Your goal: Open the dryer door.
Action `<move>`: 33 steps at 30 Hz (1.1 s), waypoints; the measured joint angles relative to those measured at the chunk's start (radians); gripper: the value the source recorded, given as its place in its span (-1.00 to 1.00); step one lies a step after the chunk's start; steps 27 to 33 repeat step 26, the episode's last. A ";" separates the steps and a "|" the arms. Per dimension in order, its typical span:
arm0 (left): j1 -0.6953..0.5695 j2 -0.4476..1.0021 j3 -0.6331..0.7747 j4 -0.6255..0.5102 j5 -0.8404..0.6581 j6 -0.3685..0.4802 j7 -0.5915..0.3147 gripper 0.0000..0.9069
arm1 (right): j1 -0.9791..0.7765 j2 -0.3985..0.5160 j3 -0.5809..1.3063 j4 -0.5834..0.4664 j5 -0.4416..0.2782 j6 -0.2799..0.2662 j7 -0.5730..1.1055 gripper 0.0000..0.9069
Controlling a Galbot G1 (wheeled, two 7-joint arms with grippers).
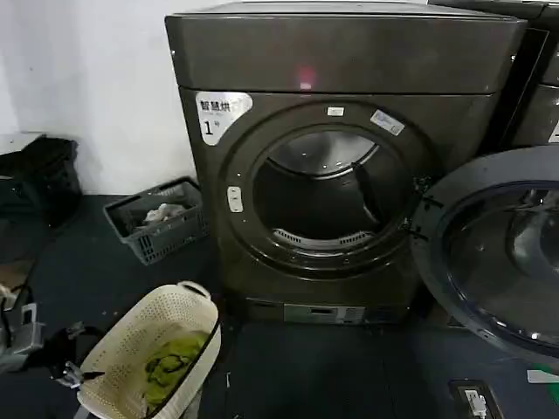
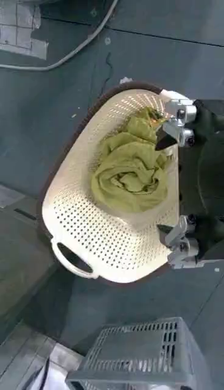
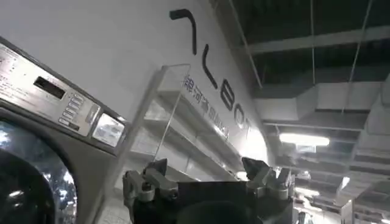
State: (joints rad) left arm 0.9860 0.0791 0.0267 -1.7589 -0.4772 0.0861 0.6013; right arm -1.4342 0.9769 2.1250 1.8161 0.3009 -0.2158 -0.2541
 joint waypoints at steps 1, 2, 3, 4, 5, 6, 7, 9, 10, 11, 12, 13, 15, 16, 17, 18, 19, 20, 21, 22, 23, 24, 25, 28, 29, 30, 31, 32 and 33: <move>0.001 0.000 0.000 0.000 0.000 -0.001 0.000 1.00 | -0.001 0.000 0.001 0.000 0.000 0.000 0.000 1.00; 0.001 0.000 0.000 0.000 0.000 -0.001 0.001 1.00 | -0.001 0.000 0.002 0.000 0.000 0.000 0.000 1.00; 0.002 0.001 0.000 0.001 0.000 -0.001 0.002 1.00 | -0.001 -0.001 0.002 0.000 0.000 -0.001 0.000 1.00; 0.002 0.001 0.000 0.001 0.000 -0.001 0.002 1.00 | -0.001 -0.001 0.003 0.000 0.000 -0.001 -0.001 1.00; 0.002 0.001 -0.001 0.003 -0.001 -0.002 0.005 1.00 | -0.001 -0.001 0.003 0.000 0.000 -0.001 -0.002 1.00; 0.002 0.001 -0.002 0.005 0.000 -0.008 0.013 1.00 | -0.001 -0.001 0.003 -0.001 0.000 -0.001 -0.002 1.00; 0.002 0.001 -0.004 0.005 0.005 -0.011 0.023 1.00 | 0.000 -0.002 0.003 -0.003 0.000 -0.001 -0.003 1.00; 0.002 0.004 -0.006 0.006 0.019 -0.017 0.038 1.00 | 0.001 -0.002 0.003 -0.004 -0.001 -0.001 -0.003 1.00; 0.003 0.004 -0.008 0.005 0.019 -0.018 0.039 1.00 | 0.001 -0.002 0.003 -0.003 -0.001 -0.001 -0.003 1.00; 0.003 0.005 -0.008 0.005 0.020 -0.018 0.040 1.00 | 0.001 -0.002 0.003 -0.001 -0.001 -0.002 -0.003 1.00; 0.004 0.005 -0.008 0.005 0.021 -0.018 0.040 1.00 | 0.001 -0.001 0.003 0.001 -0.001 -0.003 -0.003 1.00; 0.005 0.004 -0.008 0.005 0.022 -0.018 0.040 1.00 | 0.001 -0.001 0.003 0.003 -0.001 -0.003 -0.004 1.00; 0.005 0.004 -0.008 0.008 0.030 -0.019 0.040 1.00 | 0.001 0.000 0.003 0.005 -0.001 -0.004 -0.004 1.00; 0.006 0.004 -0.008 0.009 0.032 -0.020 0.041 1.00 | 0.000 0.000 0.003 0.005 -0.001 -0.004 -0.004 1.00; 0.006 0.004 -0.008 0.009 0.032 -0.021 0.041 1.00 | -0.001 0.000 0.005 0.005 -0.002 -0.004 -0.005 1.00; 0.006 0.004 -0.008 0.010 0.033 -0.021 0.042 1.00 | -0.002 0.000 0.008 0.005 -0.002 -0.004 -0.007 1.00; 0.006 0.002 -0.008 0.010 0.033 -0.023 0.043 1.00 | -0.003 0.000 0.010 0.005 -0.002 -0.004 -0.009 1.00; 0.006 0.001 -0.009 0.010 0.032 -0.024 0.043 1.00 | -0.004 0.001 0.011 0.004 -0.002 -0.004 -0.010 1.00; 0.006 -0.001 -0.010 0.010 0.032 -0.023 0.043 1.00 | -0.005 0.001 0.013 0.003 -0.003 -0.004 -0.010 1.00; 0.005 -0.001 -0.011 0.010 0.032 -0.023 0.044 1.00 | -0.006 0.001 0.014 0.002 -0.004 -0.004 -0.010 1.00; 0.005 -0.001 -0.012 0.010 0.032 -0.024 0.044 1.00 | -0.008 0.001 0.016 0.002 -0.004 -0.004 -0.011 1.00; 0.005 -0.001 -0.012 0.010 0.033 -0.025 0.045 1.00 | -0.009 0.001 0.016 0.003 -0.004 -0.004 -0.012 1.00; 0.006 -0.001 -0.012 0.010 0.033 -0.025 0.045 1.00 | -0.009 0.001 0.017 0.003 -0.004 -0.004 -0.012 1.00; 0.007 0.000 -0.012 0.010 0.035 -0.029 0.045 1.00 | -0.009 0.001 0.018 0.004 -0.004 -0.004 -0.013 1.00; 0.007 0.000 -0.012 0.010 0.035 -0.029 0.045 1.00 | -0.009 0.001 0.018 0.004 -0.004 -0.004 -0.013 1.00; 0.007 0.000 -0.012 0.010 0.035 -0.029 0.045 1.00 | -0.009 0.001 0.018 0.004 -0.004 -0.004 -0.013 1.00; 0.007 0.000 -0.012 0.010 0.035 -0.029 0.045 1.00 | -0.009 0.001 0.018 0.004 -0.004 -0.004 -0.013 1.00; 0.007 0.000 -0.012 0.010 0.035 -0.029 0.045 1.00 | -0.009 0.001 0.018 0.004 -0.004 -0.004 -0.013 1.00; 0.007 0.000 -0.012 0.010 0.035 -0.029 0.045 1.00 | -0.009 0.001 0.018 0.004 -0.004 -0.004 -0.013 1.00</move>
